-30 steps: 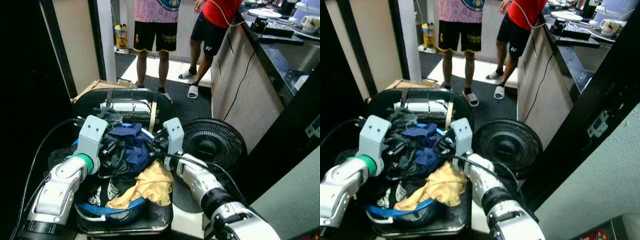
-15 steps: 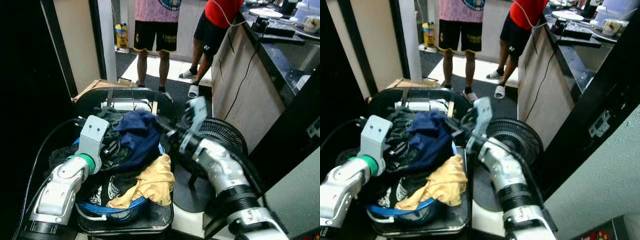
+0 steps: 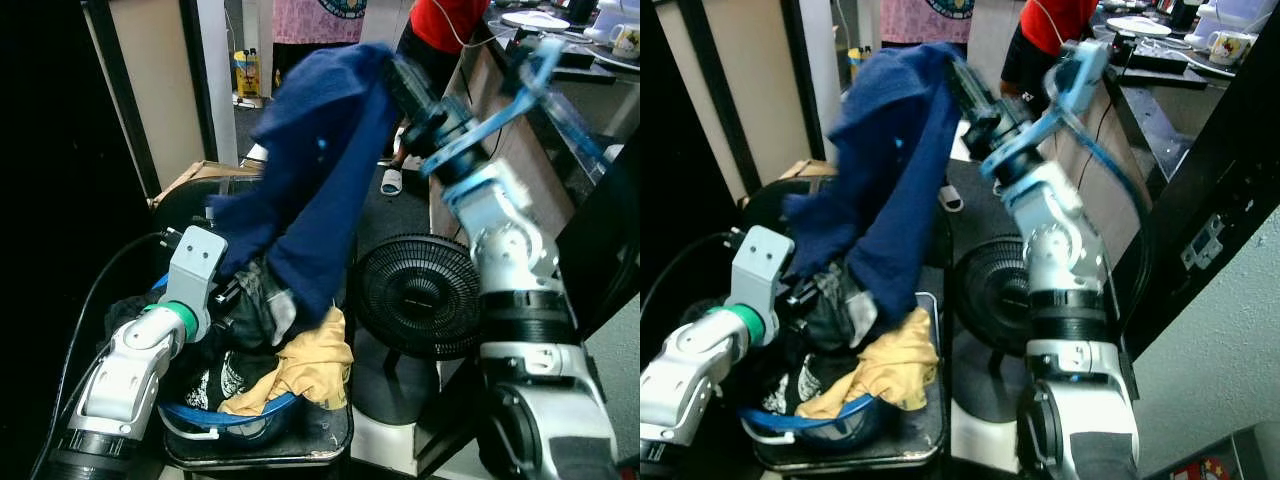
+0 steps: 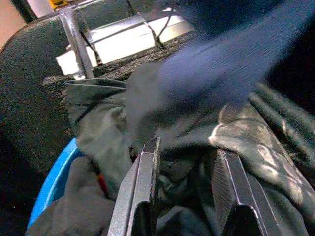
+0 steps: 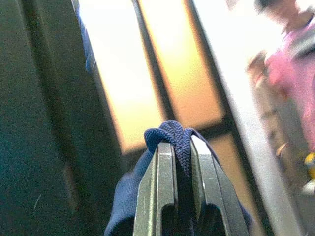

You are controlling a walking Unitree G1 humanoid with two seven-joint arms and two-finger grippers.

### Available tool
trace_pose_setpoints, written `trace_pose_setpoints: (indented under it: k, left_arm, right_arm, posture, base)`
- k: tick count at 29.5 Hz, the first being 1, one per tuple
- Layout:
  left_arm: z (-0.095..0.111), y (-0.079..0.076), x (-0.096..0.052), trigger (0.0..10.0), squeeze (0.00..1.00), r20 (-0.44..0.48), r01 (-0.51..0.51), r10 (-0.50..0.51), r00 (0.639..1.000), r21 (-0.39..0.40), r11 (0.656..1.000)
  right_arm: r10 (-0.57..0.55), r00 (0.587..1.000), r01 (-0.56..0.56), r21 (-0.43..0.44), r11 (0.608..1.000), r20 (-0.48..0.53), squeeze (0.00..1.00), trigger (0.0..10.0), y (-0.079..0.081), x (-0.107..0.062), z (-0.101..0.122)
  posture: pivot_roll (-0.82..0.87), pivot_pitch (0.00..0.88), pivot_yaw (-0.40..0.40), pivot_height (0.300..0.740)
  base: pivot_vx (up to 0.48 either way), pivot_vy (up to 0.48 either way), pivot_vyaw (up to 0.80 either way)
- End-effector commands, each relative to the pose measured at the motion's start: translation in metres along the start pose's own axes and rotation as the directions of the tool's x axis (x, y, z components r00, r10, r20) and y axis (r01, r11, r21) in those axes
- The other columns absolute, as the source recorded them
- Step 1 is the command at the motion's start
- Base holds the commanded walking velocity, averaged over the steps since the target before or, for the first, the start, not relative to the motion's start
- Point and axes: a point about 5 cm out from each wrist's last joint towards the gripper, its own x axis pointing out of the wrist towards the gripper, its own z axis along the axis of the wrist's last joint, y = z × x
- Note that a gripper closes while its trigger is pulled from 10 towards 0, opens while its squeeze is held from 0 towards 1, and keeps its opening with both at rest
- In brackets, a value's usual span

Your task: Clothes washing

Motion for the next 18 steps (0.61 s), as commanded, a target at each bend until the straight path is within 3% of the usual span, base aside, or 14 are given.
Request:
trace_pose_setpoints:
  k: [1, 2, 8, 13, 16, 17, 18]
  left_arm:
    - [-0.001, 0.004, 0.001, 10.0, 0.0, -0.012, 0.004, -0.004, 1.0, 0.019, 1.0]
    - [0.002, 0.007, 0.003, 10.0, 0.0, -0.008, 0.008, -0.007, 1.0, 0.032, 0.999]
    - [0.005, 0.01, 0.005, 10.0, 0.0, -0.001, 0.006, -0.006, 1.0, 0.038, 0.999]
    - [0.005, 0.011, 0.004, 10.0, 0.0, 0.006, -0.002, 0.002, 1.0, 0.031, 1.0]
    - [0.006, 0.011, 0.003, 10.0, 0.0, 0.025, -0.014, 0.014, 1.0, 0.006, 1.0]
    - [0.009, 0.01, 0.001, 10.0, 0.0, 0.063, -0.041, 0.044, 0.997, -0.046, 0.998]
    - [0.011, 0.01, 0.0, 10.0, 0.0, 0.074, -0.055, 0.061, 0.995, -0.073, 0.996]
  right_arm:
    - [-0.03, 0.987, 0.043, -0.08, 0.996, 0.157, 0.0, 0.0, 0.0, 0.007, 0.034]
    - [-0.088, 0.972, 0.119, -0.132, 0.984, 0.218, 0.0, 0.0, -0.005, 0.007, 0.047]
    - [-0.123, 0.96, 0.16, -0.132, 0.978, 0.251, 0.0, 0.0, -0.009, 0.009, 0.057]
    - [-0.036, 0.944, 0.095, -0.167, 0.981, 0.327, 0.0, 0.0, 0.007, 0.024, 0.087]
    - [-0.041, 0.953, 0.109, -0.214, 0.971, 0.3, 0.0, 0.0, 0.005, 0.023, 0.082]
    - [-0.08, 0.976, 0.135, -0.271, 0.953, 0.204, 0.0, 0.0, -0.002, 0.014, 0.059]
    - [-0.106, 0.981, 0.15, -0.293, 0.944, 0.161, 0.0, 3.4, -0.006, 0.009, 0.048]
  posture:
    - [0.06, 0.03, 0.09, 0.74]
    - [0.07, 0.029, 0.098, 0.74]
    - [0.07, 0.032, 0.108, 0.74]
    - [0.06, 0.038, 0.091, 0.74]
    - [0.06, 0.04, 0.084, 0.74]
    - [0.06, 0.042, 0.067, 0.74]
    - [0.05, 0.043, 0.059, 0.74]
  base:
    - [0.0, 0.0, 0.0]
    - [0.0, 0.0, 0.0]
    - [0.0, 0.0, 0.0]
    - [0.0, 0.0, 0.0]
    - [0.0, 0.0, 0.0]
    - [0.0, 0.0, 0.0]
    - [0.0, 0.0, 0.0]
